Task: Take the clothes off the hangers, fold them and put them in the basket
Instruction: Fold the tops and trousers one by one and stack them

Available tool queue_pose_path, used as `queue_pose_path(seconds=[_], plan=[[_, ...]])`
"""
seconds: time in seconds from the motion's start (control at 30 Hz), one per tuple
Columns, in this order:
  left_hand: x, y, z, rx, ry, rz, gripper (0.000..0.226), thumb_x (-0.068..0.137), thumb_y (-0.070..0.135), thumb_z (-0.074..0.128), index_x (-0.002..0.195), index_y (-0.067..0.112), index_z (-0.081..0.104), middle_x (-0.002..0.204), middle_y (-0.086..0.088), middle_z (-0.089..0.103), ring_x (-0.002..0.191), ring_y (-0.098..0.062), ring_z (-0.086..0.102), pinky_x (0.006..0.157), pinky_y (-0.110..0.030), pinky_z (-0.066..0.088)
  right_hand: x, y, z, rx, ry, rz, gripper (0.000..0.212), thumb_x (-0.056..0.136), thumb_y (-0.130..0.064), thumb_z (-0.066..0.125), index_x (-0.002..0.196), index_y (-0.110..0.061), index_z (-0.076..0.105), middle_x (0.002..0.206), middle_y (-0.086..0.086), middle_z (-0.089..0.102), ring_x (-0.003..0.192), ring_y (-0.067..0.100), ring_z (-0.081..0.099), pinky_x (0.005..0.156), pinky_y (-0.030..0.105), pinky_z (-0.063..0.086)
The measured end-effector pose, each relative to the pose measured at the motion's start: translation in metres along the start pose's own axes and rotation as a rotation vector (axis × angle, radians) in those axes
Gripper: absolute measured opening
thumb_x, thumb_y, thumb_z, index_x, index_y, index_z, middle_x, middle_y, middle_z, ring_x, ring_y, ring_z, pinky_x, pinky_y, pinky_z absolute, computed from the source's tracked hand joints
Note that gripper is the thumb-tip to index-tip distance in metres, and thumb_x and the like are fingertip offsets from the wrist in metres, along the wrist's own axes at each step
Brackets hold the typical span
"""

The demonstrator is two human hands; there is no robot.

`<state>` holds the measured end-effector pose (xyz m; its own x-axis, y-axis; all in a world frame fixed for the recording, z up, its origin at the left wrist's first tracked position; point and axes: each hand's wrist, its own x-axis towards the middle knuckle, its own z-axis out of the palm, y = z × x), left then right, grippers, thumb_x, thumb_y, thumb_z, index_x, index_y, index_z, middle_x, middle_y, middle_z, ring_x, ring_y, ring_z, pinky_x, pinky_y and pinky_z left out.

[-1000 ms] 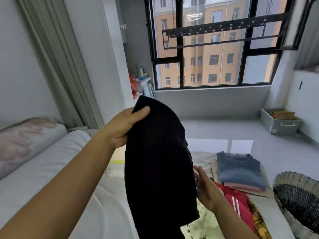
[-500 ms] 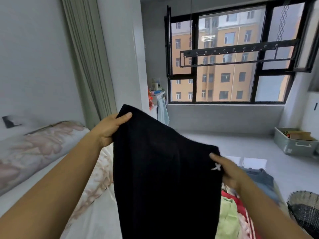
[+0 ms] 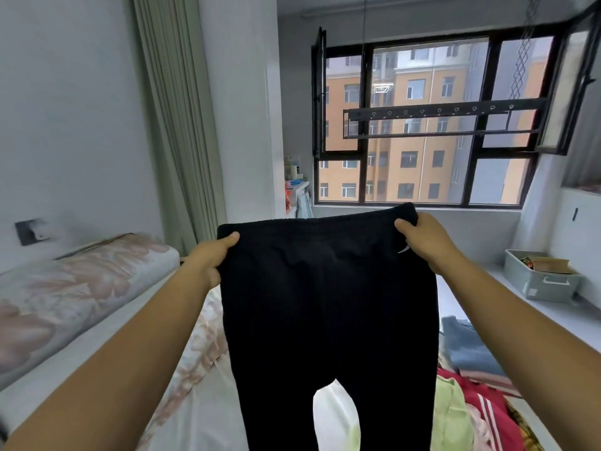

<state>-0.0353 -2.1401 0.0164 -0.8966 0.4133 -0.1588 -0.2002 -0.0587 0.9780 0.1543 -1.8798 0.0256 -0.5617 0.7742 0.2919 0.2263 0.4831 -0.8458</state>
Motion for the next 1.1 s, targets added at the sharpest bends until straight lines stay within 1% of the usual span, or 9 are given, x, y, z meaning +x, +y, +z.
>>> queue_pose_path(seconds=[0.1, 0.2, 0.33, 0.47, 0.6, 0.8, 0.93, 1.03, 1.1], plan=[[0.004, 0.011, 0.005, -0.172, 0.007, 0.006, 0.036, 0.092, 0.016, 0.057, 0.124, -0.002, 0.053, 0.118, -0.013, 0.06, 0.089, -0.024, 0.06, 0.079, -0.034, 0.049, -0.003, -0.024, 0.014, -0.103, 0.063, 0.044, 0.036, 0.094, -0.023, 0.046, 0.122, 0.0, 0.049, 0.112, 0.017, 0.057, 0.102, 0.034, 0.055, 0.085, 0.04, 0.044], [-0.002, 0.02, 0.025, -0.216, 0.006, 0.147, 0.033, 0.093, 0.011, 0.055, 0.123, -0.002, 0.053, 0.106, -0.011, 0.063, 0.08, -0.019, 0.059, 0.072, -0.029, 0.051, -0.007, -0.047, 0.027, 0.057, 0.037, 0.101, 0.03, 0.092, -0.017, 0.046, 0.115, 0.0, 0.054, 0.095, 0.014, 0.057, 0.084, 0.028, 0.055, 0.076, 0.035, 0.045], [-0.031, 0.016, 0.072, -0.089, -0.101, 0.424, 0.024, 0.093, 0.011, 0.053, 0.115, 0.003, 0.058, 0.089, -0.004, 0.064, 0.079, -0.016, 0.061, 0.063, -0.02, 0.053, -0.021, -0.078, 0.042, 0.196, -0.012, 0.04, 0.024, 0.094, -0.015, 0.044, 0.111, -0.002, 0.055, 0.091, 0.012, 0.057, 0.079, 0.023, 0.054, 0.069, 0.032, 0.044], [-0.05, 0.006, 0.11, 0.184, -0.144, 0.701, 0.024, 0.094, 0.016, 0.051, 0.115, 0.008, 0.059, 0.108, -0.011, 0.064, 0.098, -0.022, 0.061, 0.088, -0.035, 0.051, -0.042, -0.098, 0.049, 0.365, -0.1, -0.028, 0.017, 0.099, -0.019, 0.04, 0.106, -0.013, 0.054, 0.085, 0.005, 0.059, 0.074, 0.015, 0.055, 0.058, 0.024, 0.043], [-0.052, -0.002, 0.124, 0.433, -0.125, 0.91, 0.031, 0.098, 0.017, 0.044, 0.129, 0.012, 0.05, 0.117, -0.008, 0.05, 0.096, -0.008, 0.048, 0.086, -0.016, 0.038, -0.054, -0.096, 0.048, 0.492, -0.158, -0.003, 0.019, 0.101, -0.025, 0.038, 0.104, -0.018, 0.055, 0.085, 0.001, 0.062, 0.074, 0.012, 0.058, 0.054, 0.021, 0.044], [-0.05, -0.012, 0.123, 0.527, -0.052, 0.96, 0.035, 0.1, 0.012, 0.037, 0.134, 0.009, 0.043, 0.121, -0.01, 0.042, 0.09, -0.004, 0.044, 0.08, -0.007, 0.034, -0.052, -0.083, 0.048, 0.456, -0.187, -0.039, 0.028, 0.1, -0.032, 0.04, 0.114, -0.014, 0.056, 0.097, 0.004, 0.064, 0.08, 0.012, 0.059, 0.067, 0.022, 0.048], [-0.057, -0.01, 0.121, 0.317, -0.27, 0.914, 0.038, 0.099, 0.011, 0.041, 0.136, 0.015, 0.044, 0.127, -0.004, 0.046, 0.106, -0.005, 0.051, 0.095, -0.009, 0.038, -0.056, -0.088, 0.042, 0.623, -0.373, -0.057, 0.04, 0.088, -0.043, 0.055, 0.117, -0.015, 0.059, 0.102, 0.003, 0.07, 0.093, 0.012, 0.067, 0.072, 0.02, 0.052], [-0.058, -0.001, 0.111, 0.156, -0.53, 0.746, 0.042, 0.098, 0.008, 0.041, 0.14, 0.015, 0.038, 0.134, -0.001, 0.05, 0.12, -0.01, 0.051, 0.104, -0.023, 0.04, -0.051, -0.085, 0.033, 0.614, -0.281, -0.046, 0.035, 0.09, -0.03, 0.058, 0.12, -0.012, 0.058, 0.106, 0.007, 0.067, 0.096, 0.018, 0.065, 0.074, 0.026, 0.052], [-0.054, 0.006, 0.1, 0.028, -0.547, 0.665, 0.034, 0.097, 0.006, 0.044, 0.129, 0.017, 0.047, 0.122, 0.002, 0.057, 0.115, -0.011, 0.056, 0.101, -0.025, 0.044, -0.046, -0.082, 0.027, 0.577, -0.208, -0.018, 0.025, 0.094, -0.024, 0.054, 0.116, -0.014, 0.057, 0.105, 0.006, 0.065, 0.092, 0.018, 0.062, 0.07, 0.026, 0.05]])
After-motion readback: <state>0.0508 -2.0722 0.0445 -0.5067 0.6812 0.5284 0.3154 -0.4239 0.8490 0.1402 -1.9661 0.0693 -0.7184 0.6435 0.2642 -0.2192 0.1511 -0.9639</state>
